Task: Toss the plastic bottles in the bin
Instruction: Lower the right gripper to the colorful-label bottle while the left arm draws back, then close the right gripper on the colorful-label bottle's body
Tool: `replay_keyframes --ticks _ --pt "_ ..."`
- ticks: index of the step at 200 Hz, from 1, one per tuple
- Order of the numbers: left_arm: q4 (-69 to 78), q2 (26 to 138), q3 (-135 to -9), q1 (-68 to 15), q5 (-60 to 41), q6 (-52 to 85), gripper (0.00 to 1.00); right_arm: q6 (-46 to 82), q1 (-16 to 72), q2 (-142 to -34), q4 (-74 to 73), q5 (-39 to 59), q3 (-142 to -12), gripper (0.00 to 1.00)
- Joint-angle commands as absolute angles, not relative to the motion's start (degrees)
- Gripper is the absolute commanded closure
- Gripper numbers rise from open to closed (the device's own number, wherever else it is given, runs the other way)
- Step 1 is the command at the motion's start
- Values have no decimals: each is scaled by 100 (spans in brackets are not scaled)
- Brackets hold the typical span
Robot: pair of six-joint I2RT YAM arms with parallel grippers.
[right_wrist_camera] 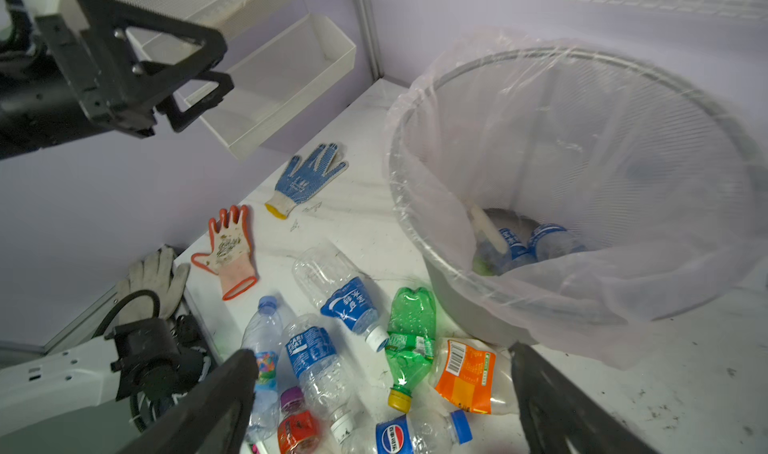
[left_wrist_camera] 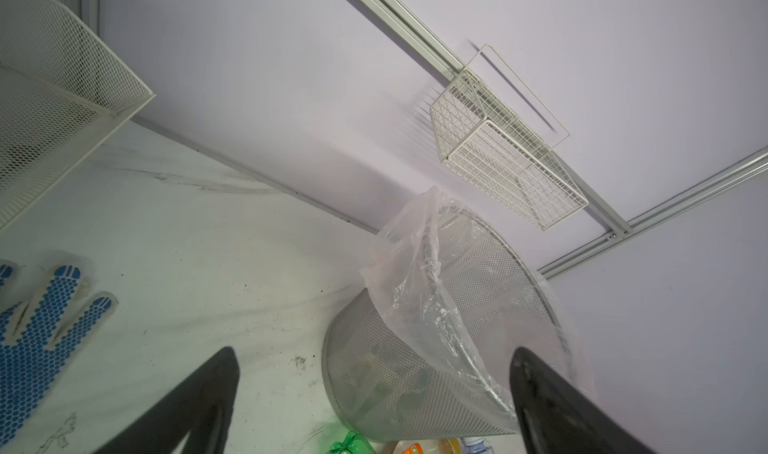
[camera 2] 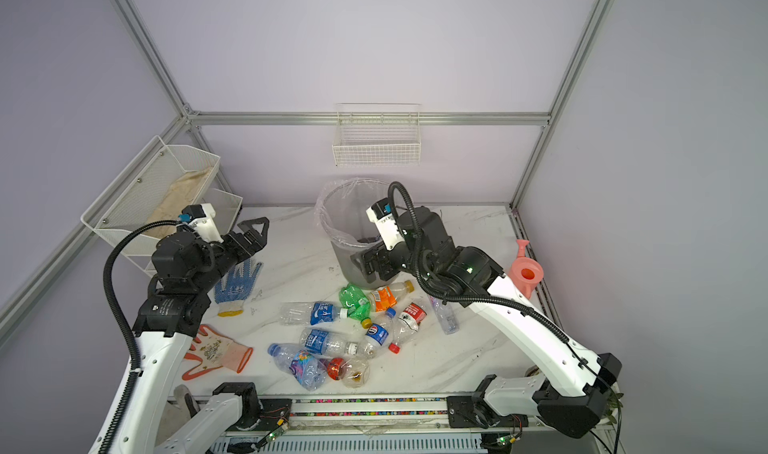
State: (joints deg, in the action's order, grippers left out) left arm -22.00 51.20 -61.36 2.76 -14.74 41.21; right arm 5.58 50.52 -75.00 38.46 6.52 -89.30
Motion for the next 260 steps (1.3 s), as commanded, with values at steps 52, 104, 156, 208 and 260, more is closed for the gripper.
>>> replay_keyframes --ticks 52,104,156,208,260 --pt "-217 4774 -4656 1619 -3513 6466 0 558 6604 -8712 4005 454 -8770 4" --pt "76 4560 -4492 1954 -3706 6605 0 941 7183 -9339 3114 798 -8272 11" --pt "-545 4457 -4838 1958 -3576 6077 0 1055 7524 -10326 2920 732 -8267 16" --pt "-857 4364 -5000 1959 -3637 5780 0 1083 7743 -11093 2923 586 -8339 21" --pt "-1046 4315 -5124 1956 -3657 5490 0 1167 7950 -11588 2972 280 -8520 37"
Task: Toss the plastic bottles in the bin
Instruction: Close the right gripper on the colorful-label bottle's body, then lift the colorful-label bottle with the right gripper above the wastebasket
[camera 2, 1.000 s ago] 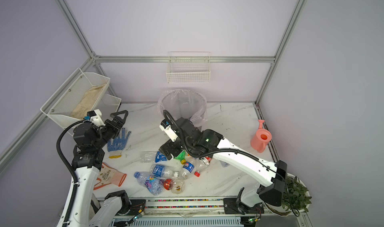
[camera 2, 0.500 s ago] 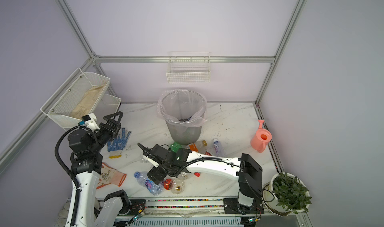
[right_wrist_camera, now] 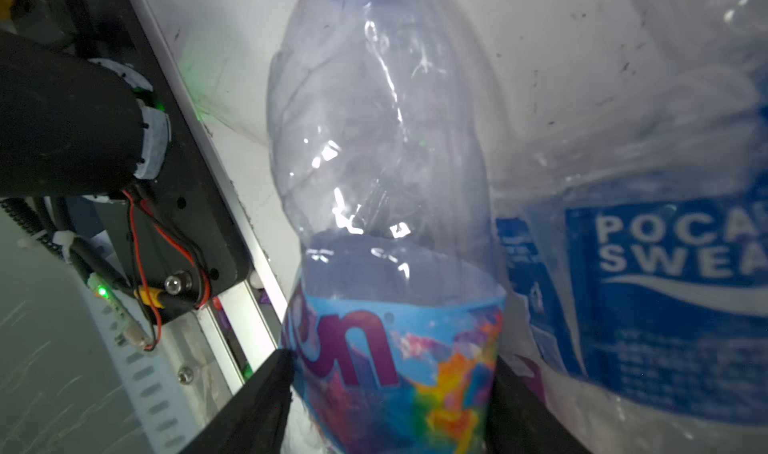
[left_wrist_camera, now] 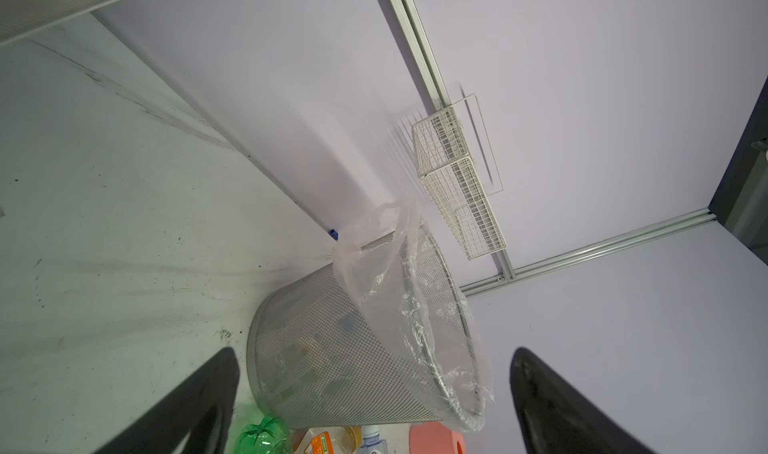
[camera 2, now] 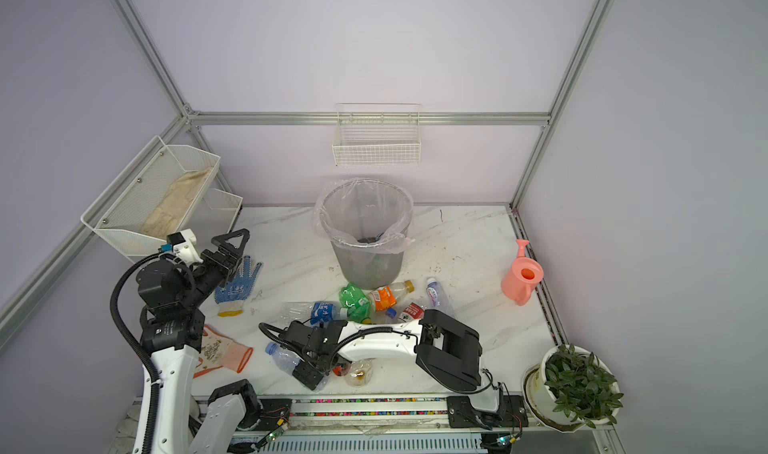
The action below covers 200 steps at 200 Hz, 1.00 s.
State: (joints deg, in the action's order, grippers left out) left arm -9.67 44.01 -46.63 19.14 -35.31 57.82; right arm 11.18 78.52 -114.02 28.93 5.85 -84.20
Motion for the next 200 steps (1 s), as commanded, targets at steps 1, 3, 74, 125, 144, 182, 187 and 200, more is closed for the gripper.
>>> replay_keyframes --ticks 1,3,74,125,144,182,187,200 --pt "-1051 4315 -5124 1958 -3657 5487 0 1173 7957 -11595 2971 272 -8523 37" --pt "-1054 4309 -5128 1960 -3656 5481 0 1183 7955 -11604 2971 257 -8518 38" --pt "-1117 4280 -5117 1944 -3630 5405 0 1277 7963 -11586 2997 -122 -8508 66" --pt "-1120 4279 -5148 1949 -3643 5379 0 1158 7982 -11241 3050 -301 -8647 86" --pt "-1123 4276 -5159 1945 -3645 5370 0 1070 7982 -11026 3114 -423 -8740 98" --pt "-1117 4265 -5168 1944 -3647 5353 0 918 7981 -10472 3233 -805 -8978 100" --pt "-1123 4262 -5168 1943 -3647 5353 0 896 7987 -10379 3234 -876 -8995 100" --pt "-1122 4255 -5168 1943 -3637 5344 0 800 7981 -10131 3242 -1082 -9046 100"
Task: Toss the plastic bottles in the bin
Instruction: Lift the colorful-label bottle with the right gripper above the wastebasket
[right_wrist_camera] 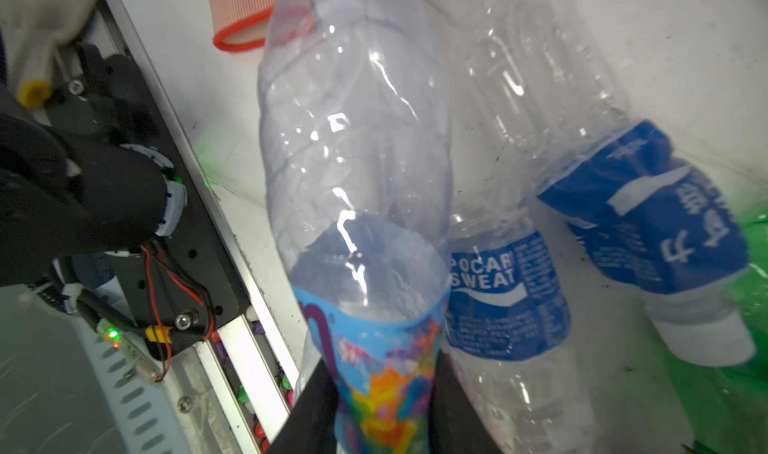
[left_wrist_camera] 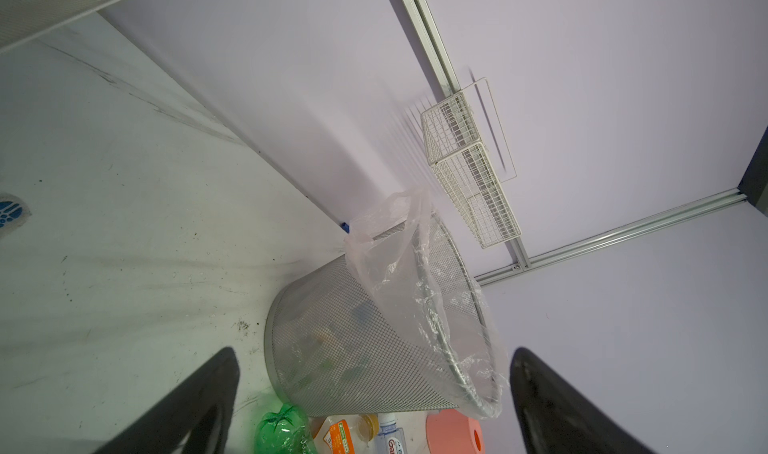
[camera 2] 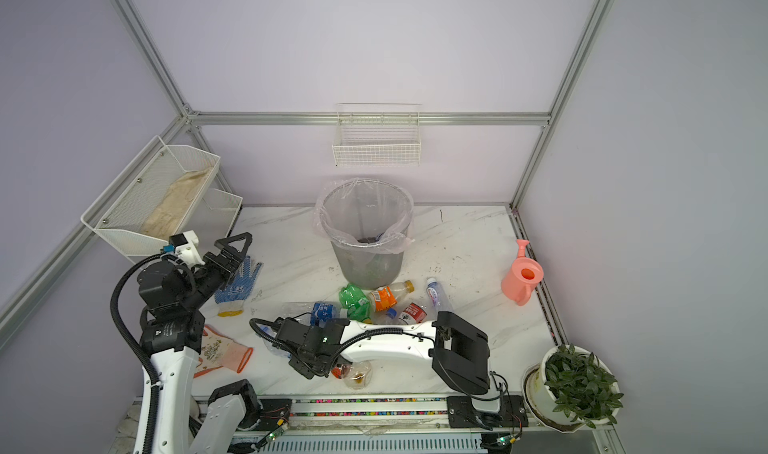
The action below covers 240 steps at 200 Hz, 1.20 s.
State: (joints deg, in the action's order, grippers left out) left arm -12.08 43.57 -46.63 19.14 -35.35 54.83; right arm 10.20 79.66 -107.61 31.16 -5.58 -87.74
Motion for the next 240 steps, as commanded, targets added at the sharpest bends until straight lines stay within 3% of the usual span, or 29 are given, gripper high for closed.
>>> replay_keyframes --ticks 1,75,108,146,240 --pt "-1119 4259 -5168 1947 -3634 5344 0 787 7981 -10110 3243 -1099 -9054 100" --pt "-1116 4225 -5133 1943 -3621 5361 0 -655 7972 -8607 2597 -2651 -9676 100" --pt "-1129 4210 -5133 1942 -3625 5326 0 -1534 7972 -7632 988 -3645 -9247 100" --pt "-1150 4196 -5099 1907 -3630 5295 0 -2168 7972 -7471 709 -4469 -9968 100" --pt "-1130 4210 -4988 1596 -3479 5166 0 -2626 7969 -7301 460 -4796 -10516 100"
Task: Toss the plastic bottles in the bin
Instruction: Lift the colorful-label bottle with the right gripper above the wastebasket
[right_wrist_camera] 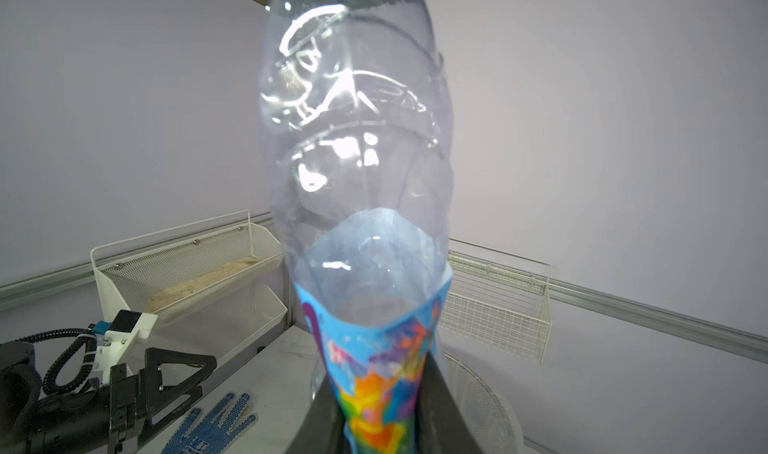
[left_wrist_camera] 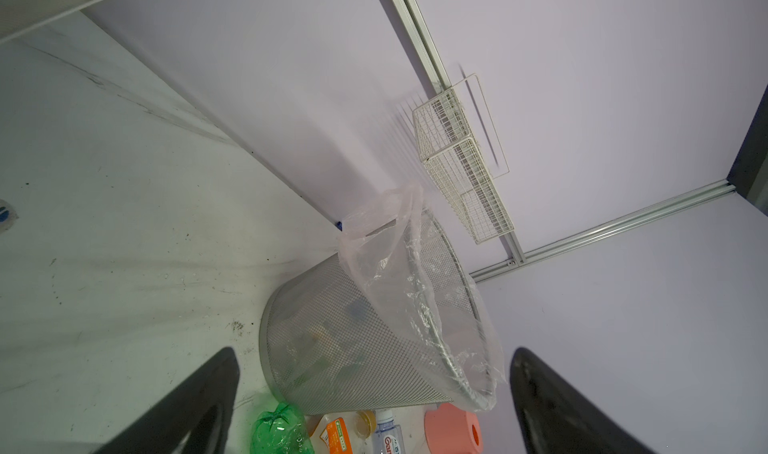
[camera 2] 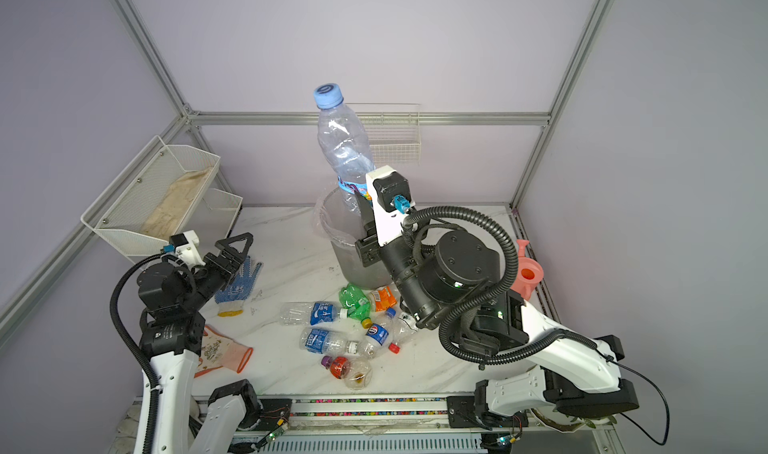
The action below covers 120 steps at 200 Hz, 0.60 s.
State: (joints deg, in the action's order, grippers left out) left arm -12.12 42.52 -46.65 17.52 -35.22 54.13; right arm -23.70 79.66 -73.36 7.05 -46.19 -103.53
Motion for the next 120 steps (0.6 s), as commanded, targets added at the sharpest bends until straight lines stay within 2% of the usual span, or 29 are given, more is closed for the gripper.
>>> replay_keyframes --ticks 1,120 --pt "-1128 4210 -4990 1580 -3462 5163 0 -2631 7966 -7298 458 -4802 -10518 100" --pt "-1123 4825 -5668 -770 -2572 3576 0 -2848 7965 -7336 443 -5068 -10800 100"
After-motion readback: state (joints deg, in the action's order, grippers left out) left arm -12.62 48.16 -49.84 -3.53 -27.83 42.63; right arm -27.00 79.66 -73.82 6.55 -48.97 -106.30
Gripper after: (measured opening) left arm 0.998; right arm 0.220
